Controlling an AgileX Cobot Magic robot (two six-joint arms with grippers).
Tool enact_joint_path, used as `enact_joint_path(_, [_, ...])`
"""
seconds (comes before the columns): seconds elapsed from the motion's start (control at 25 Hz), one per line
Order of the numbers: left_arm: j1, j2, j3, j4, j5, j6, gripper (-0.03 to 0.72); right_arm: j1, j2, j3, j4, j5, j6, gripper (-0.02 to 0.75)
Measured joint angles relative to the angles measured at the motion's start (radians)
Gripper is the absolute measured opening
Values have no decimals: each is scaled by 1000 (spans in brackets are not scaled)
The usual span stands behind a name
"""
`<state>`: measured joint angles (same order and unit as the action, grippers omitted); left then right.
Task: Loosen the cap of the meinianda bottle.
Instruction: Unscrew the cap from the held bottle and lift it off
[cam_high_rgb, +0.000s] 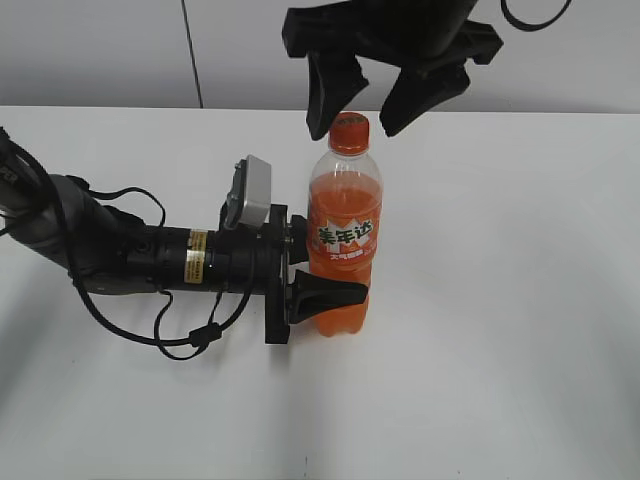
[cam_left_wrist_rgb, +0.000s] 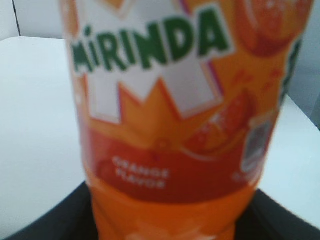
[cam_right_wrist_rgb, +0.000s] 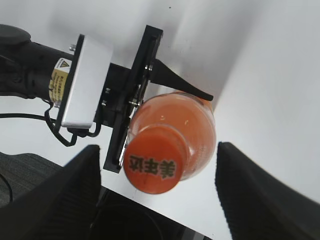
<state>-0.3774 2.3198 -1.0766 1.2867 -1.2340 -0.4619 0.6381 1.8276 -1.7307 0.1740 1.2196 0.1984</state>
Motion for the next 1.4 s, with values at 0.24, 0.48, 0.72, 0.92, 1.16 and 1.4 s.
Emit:
enact_joint_path(0.24, [0,0,0,0,0,0,405,0,-4,-18,-9,0,-1,533])
enact_joint_path(0.48, [0,0,0,0,0,0,405,0,-4,-12,-11,0,-1,533])
enact_joint_path(0.72, [0,0,0,0,0,0,405,0,-4,-1,-13,0,-2,532])
enact_joint_path(0.92, [0,0,0,0,0,0,405,0,-4,-1,-14,0,-2,504])
enact_joint_path(1.16, [0,0,0,0,0,0,405,0,-4,-1,-5,0,-18,298])
enact_joint_path(1.4, [0,0,0,0,0,0,405,0,-4,-2,0,0,-98,257])
